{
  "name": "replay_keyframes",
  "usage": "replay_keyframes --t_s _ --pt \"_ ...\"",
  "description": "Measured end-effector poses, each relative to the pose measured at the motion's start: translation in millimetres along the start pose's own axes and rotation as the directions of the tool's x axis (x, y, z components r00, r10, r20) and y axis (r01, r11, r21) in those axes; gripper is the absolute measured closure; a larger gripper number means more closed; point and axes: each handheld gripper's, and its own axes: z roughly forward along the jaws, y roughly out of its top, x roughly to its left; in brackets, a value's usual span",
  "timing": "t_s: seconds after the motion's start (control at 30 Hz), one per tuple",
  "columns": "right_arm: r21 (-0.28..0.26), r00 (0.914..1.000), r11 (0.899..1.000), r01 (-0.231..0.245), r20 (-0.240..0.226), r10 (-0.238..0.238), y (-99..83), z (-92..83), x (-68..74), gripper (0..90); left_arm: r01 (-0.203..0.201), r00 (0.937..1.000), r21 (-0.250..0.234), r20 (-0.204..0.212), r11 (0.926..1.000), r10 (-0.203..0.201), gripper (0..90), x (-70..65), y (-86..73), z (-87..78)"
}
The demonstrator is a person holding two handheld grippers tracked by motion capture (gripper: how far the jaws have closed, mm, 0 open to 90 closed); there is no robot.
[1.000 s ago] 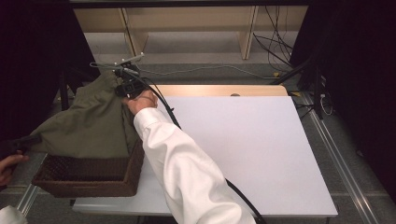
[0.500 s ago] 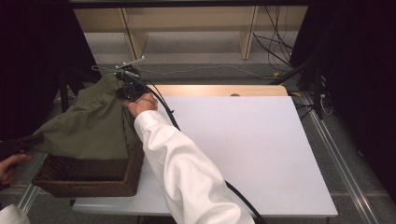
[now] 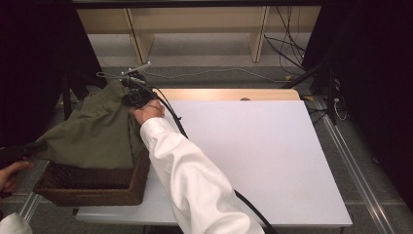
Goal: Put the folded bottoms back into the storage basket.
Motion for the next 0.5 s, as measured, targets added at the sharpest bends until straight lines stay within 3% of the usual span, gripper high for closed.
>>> replay_keyframes --t_s 0.5 --pt "0.013 1.0 1.0 -0.008 0.003 0.008 -6.3 7.3 -1.4 83.2 0.002 0.9999 0.025 -0.01 0.9997 -0.001 84.4 2.5 -1.4 4.6"
